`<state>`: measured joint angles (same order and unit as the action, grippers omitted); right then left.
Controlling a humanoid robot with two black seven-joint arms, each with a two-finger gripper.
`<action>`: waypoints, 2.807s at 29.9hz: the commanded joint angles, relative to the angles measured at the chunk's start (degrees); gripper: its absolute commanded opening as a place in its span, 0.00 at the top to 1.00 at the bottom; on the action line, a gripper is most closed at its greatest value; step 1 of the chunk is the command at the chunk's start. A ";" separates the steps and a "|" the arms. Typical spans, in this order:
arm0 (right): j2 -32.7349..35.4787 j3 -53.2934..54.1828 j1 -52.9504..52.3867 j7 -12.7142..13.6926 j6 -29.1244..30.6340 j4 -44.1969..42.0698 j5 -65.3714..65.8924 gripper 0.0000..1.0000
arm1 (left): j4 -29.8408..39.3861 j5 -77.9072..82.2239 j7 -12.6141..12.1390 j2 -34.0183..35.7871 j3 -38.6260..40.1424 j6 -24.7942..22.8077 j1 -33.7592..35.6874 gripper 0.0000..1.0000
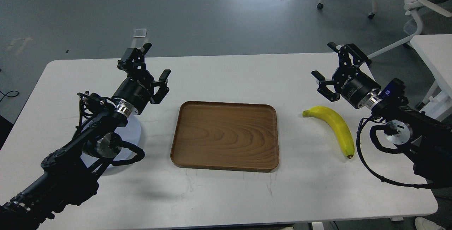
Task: Place banana on plate with both arms
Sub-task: 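Move the left gripper out and down to the light blue plate's rim, then grip the plate rim with the left gripper and lift it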
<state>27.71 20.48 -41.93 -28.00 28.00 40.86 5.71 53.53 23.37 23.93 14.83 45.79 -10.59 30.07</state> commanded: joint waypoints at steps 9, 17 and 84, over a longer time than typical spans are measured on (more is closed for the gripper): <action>-0.12 -0.35 -0.17 0.00 0.00 0.19 0.09 0.00 | -0.01 0.00 -0.29 0.46 0.36 -0.83 0.34 0.00; 0.32 -0.79 -0.17 0.00 0.00 0.19 0.09 0.00 | 1.05 6.58 -0.12 9.24 -1.57 -12.43 3.32 0.00; -0.29 -1.32 0.27 0.00 0.00 0.54 0.35 0.00 | -8.27 73.31 4.07 33.95 -26.54 -8.31 5.17 0.14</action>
<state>27.33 19.25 -41.80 -28.00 28.00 41.40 6.10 45.77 96.77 28.00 49.24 19.23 -19.40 35.37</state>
